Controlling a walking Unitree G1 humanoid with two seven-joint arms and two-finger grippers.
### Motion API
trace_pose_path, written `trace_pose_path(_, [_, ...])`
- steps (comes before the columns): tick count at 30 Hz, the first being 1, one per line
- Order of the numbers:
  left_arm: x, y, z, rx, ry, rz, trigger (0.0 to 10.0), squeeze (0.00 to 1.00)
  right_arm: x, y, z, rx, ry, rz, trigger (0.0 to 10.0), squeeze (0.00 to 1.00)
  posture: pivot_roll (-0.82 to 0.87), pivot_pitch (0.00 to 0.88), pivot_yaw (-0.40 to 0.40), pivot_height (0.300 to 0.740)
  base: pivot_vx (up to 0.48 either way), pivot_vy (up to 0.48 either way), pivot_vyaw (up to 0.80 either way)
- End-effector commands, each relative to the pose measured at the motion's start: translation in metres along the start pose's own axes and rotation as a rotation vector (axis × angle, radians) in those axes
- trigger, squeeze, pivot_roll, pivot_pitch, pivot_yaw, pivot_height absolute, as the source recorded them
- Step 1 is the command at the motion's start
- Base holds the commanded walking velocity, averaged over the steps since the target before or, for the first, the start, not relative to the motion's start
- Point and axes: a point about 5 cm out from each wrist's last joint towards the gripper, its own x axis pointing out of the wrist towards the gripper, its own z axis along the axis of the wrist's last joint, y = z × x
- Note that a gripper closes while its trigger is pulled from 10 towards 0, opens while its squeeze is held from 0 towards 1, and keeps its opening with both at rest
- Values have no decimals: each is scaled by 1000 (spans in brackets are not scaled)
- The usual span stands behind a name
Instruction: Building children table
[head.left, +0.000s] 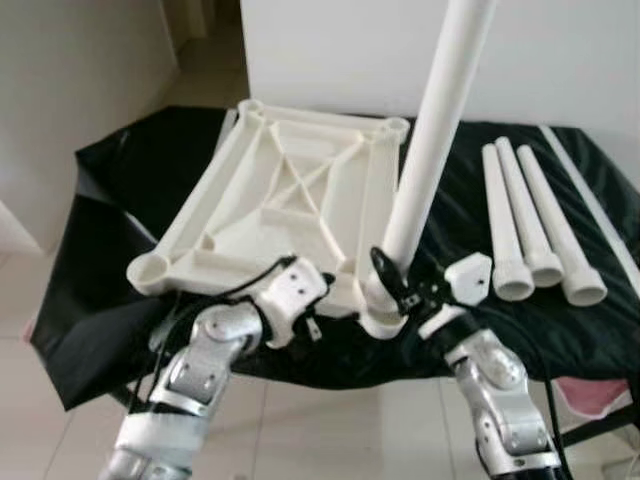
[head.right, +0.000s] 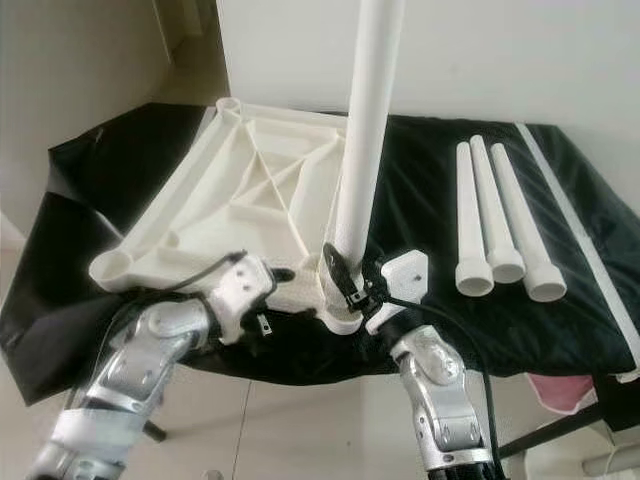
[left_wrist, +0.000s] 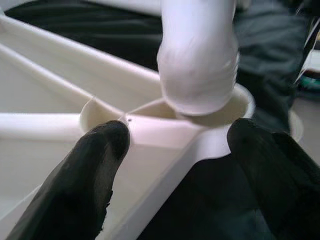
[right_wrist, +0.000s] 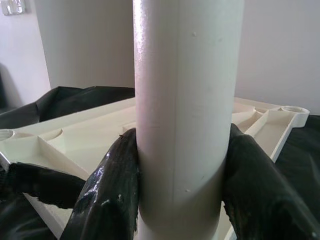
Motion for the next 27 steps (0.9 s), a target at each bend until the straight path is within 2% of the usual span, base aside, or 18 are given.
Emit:
trace_pose_path(1, [0, -1, -1, -27, 7, 87, 10000, 0, -2, -1, 1, -18, -9, -1, 10000, 0, -13, 44, -21, 740, 0, 0, 0])
trace_pose_path(6, [-2, -7, 5, -53, -21, 29, 10000, 0, -8, 2, -5, -28, 18, 28, 10000, 0, -4, 52, -20, 740, 0, 0, 0])
trace_pose_path(14, [-9, -6, 9, -74, -29, 24, 10000, 0, -16, 4, -18, -52, 59, 78, 10000, 0, 4, 65, -3, 740, 0, 0, 0])
trace_pose_path(24, [-15, -7, 14, -95, -26, 8, 10000, 0, -18, 12, -28, -102, 83, 239, 10000, 0, 12, 81, 32, 740, 0, 0, 0])
trace_pose_path(27, [-16, -6, 15, -93, -22, 7, 10000, 0, -17, 16, -29, -93, 81, 288, 10000, 0, 21, 88, 46, 740, 0, 0, 0])
